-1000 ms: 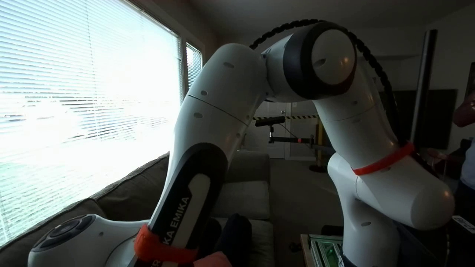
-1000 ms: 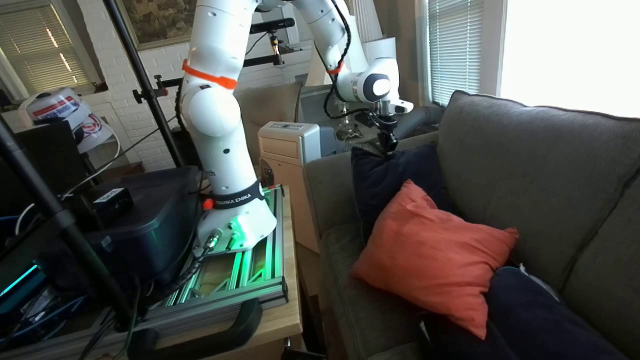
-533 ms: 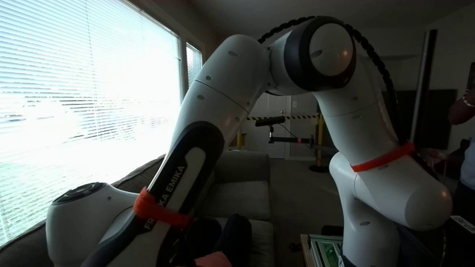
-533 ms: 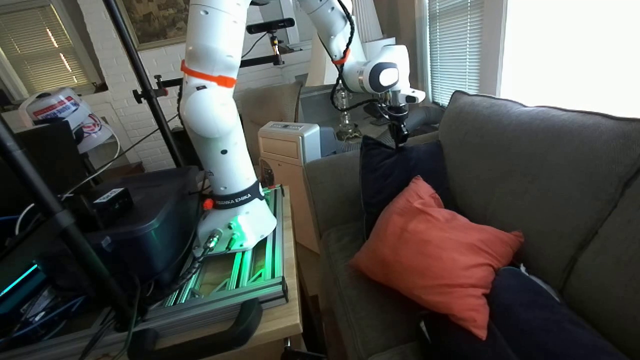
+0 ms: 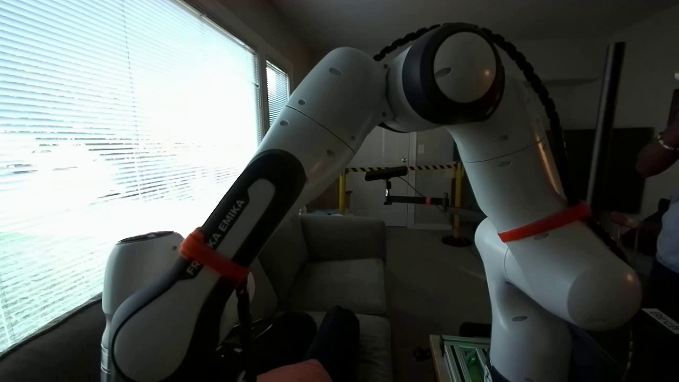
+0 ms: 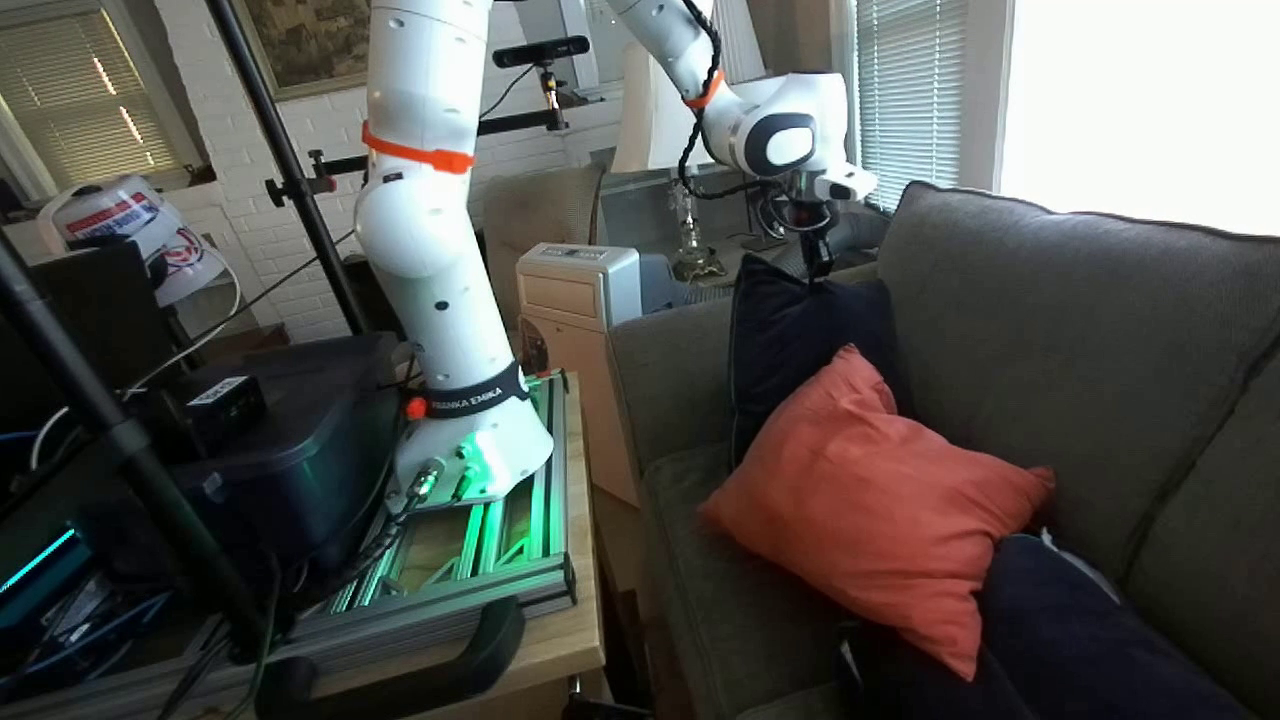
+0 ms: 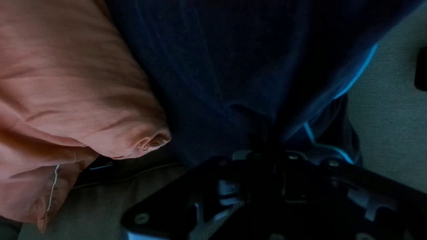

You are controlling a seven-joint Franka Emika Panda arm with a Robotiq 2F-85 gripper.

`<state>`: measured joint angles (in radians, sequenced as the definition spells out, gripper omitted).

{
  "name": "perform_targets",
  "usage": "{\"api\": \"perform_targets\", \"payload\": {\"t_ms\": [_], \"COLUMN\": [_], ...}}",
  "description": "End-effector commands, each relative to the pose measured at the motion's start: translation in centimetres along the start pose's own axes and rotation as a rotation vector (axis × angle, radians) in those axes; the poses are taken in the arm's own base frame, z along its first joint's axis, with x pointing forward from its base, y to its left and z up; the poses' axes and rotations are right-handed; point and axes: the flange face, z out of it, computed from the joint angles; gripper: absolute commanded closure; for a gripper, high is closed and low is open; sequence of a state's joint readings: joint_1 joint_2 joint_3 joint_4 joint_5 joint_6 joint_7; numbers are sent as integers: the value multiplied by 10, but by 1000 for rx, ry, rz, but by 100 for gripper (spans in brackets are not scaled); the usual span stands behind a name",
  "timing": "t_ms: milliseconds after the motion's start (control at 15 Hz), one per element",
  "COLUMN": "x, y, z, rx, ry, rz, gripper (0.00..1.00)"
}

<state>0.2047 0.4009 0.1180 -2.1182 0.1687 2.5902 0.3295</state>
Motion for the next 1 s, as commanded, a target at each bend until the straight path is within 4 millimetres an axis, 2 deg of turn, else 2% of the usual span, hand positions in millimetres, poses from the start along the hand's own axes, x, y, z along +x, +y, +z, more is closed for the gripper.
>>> {"api": "perform_targets", "payload": {"t_ms": [0,667,933], "x": [17,40,46], "y": [11,35,38], "z": [-31,-81,-102], "rx": [77,126,151], "ry": [75,205,246], "rz": [76,112,112], "gripper": [99,99,99]}}
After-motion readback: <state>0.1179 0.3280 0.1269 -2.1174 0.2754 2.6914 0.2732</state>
